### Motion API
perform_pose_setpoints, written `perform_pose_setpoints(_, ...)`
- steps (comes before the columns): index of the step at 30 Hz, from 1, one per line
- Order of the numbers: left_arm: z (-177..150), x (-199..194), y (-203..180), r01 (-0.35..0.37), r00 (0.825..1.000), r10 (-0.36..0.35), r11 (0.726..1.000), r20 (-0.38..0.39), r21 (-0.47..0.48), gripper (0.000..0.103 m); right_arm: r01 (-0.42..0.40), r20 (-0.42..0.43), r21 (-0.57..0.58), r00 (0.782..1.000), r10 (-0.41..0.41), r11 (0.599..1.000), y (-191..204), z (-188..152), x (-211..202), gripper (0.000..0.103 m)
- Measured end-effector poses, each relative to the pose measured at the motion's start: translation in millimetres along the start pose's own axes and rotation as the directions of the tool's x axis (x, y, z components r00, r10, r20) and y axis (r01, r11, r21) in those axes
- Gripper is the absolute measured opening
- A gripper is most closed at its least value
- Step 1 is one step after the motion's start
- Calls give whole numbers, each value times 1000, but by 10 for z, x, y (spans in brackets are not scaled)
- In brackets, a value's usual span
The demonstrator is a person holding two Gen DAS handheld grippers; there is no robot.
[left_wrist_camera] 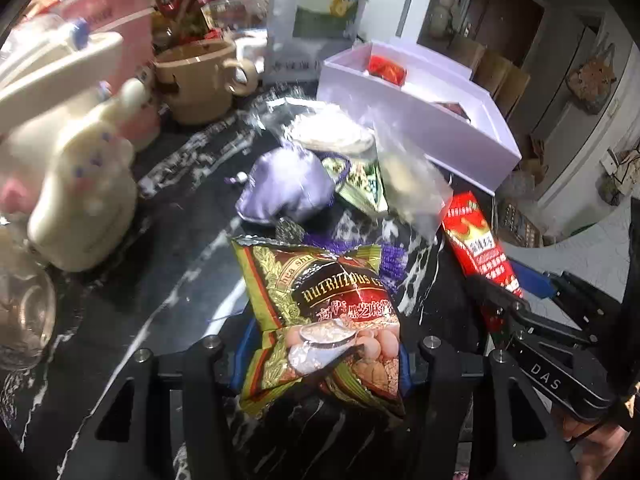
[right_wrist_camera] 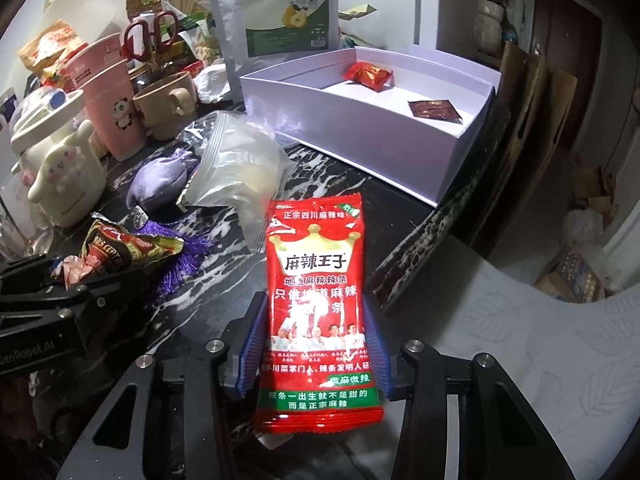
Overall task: Organize soft objects
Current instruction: 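Lift the red spicy-strip bag and nut snack bag toward the white box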
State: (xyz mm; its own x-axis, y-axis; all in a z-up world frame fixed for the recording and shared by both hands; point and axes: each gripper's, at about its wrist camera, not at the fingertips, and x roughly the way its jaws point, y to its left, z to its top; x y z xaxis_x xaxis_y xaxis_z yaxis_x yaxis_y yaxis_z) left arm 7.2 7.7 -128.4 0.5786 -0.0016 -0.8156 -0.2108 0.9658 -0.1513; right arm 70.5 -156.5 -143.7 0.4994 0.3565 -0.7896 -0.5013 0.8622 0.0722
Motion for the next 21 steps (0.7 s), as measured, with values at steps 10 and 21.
perform_pose_setpoints(10, 53, -397, 48, 6, 996, -3, 999, 94, -36, 53, -58, 13, 31, 998, 57, 998, -41, -70, -145, 45)
perform_pose_setpoints(21, 45, -627, -105, 39, 988, -39, 999, 153, -2, 53, -68, 66, 29, 996, 66, 997, -52, -87, -496, 44)
